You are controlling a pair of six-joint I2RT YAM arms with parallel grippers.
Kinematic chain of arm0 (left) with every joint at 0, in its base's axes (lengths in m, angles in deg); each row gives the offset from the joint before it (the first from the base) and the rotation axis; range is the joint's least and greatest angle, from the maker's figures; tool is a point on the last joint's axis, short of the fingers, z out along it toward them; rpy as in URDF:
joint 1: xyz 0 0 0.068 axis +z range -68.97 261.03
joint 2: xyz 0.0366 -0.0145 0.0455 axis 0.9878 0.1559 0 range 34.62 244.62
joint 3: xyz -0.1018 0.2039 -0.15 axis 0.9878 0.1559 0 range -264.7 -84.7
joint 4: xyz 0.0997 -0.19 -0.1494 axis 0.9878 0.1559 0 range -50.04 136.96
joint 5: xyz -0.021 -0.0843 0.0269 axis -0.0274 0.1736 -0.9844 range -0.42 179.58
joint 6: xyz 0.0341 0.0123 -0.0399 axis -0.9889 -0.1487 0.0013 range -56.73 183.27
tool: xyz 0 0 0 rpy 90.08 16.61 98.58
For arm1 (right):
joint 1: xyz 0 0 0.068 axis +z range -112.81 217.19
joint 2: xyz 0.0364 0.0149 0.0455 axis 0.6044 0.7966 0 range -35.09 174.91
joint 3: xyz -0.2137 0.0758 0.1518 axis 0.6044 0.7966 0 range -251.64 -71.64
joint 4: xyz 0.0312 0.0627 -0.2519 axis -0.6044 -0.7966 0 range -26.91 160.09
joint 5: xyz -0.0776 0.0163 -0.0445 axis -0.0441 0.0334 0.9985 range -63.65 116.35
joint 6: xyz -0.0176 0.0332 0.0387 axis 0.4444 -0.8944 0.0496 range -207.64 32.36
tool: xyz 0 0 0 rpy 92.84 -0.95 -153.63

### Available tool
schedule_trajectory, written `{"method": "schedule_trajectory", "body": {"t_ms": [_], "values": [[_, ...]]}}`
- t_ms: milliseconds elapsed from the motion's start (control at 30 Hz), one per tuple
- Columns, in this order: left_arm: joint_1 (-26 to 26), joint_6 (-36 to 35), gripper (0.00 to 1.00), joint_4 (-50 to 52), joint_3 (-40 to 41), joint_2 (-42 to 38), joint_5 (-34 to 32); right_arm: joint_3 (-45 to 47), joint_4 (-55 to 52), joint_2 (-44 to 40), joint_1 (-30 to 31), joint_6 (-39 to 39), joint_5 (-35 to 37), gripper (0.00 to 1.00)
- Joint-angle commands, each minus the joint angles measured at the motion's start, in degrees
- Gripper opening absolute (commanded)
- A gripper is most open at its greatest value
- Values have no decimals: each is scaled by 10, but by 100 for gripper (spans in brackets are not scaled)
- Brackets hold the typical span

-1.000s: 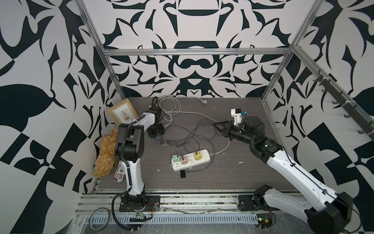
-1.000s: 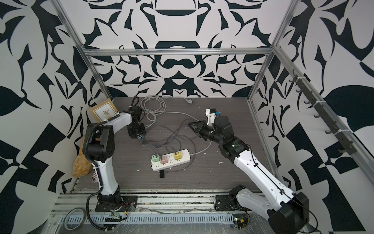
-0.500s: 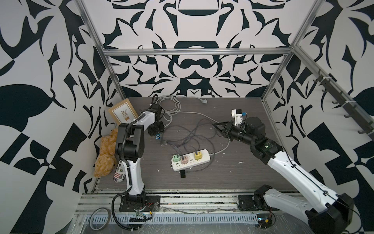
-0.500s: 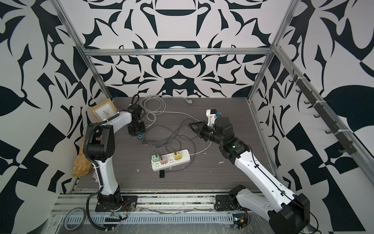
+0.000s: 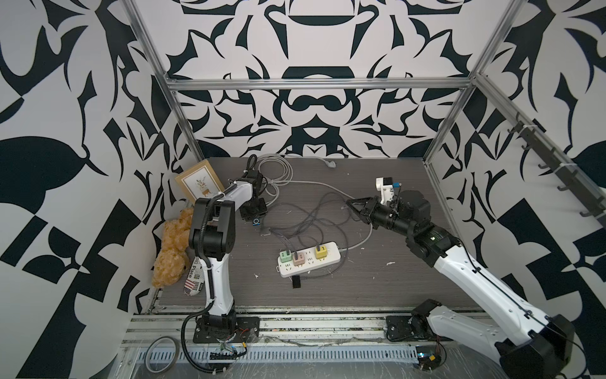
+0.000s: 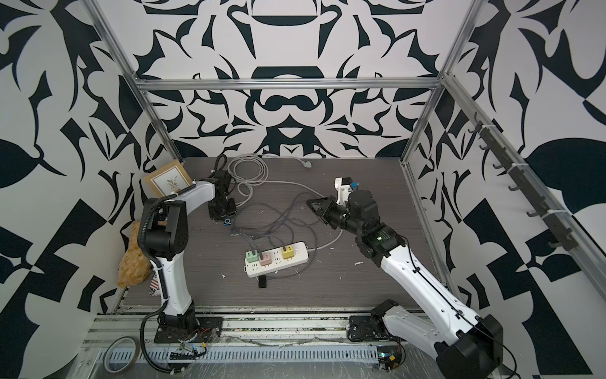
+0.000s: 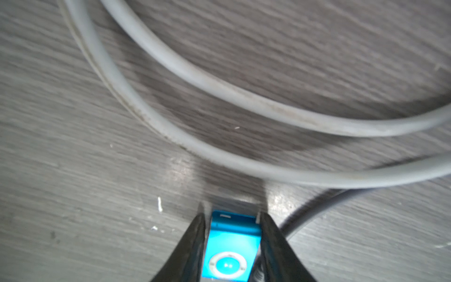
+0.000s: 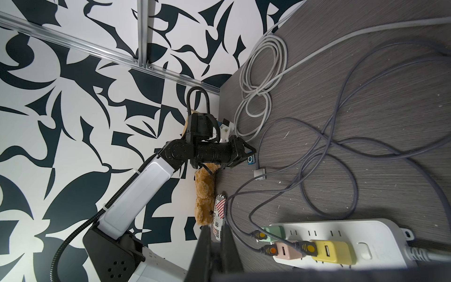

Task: Charge mp3
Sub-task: Pick up the MP3 player from the center of the board.

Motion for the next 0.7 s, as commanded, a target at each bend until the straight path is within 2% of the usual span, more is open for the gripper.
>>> {"method": "schedule_trajectory", "body": {"t_ms": [0, 233, 333, 433, 500, 600, 667], "values": [[-1, 4, 35, 4, 2, 15, 0, -1, 18, -22, -2, 0, 9, 0], [-1, 5, 25, 14, 10, -13, 12, 0, 14, -26, -2, -1, 14, 0], [4, 5, 21, 20, 22, -62, 24, -6, 11, -24, -2, 2, 12, 0], [21, 3, 19, 12, 49, -155, 69, -19, 10, -21, -2, 20, 12, 0], [41, -5, 17, -12, 77, -229, 144, -44, 0, -13, -3, 51, 15, 0], [104, 6, 16, -96, 126, -321, 385, -117, -20, 29, -6, 117, -5, 0], [119, 24, 15, -142, 133, -360, 496, -175, -31, 67, -6, 161, -25, 0]]}}
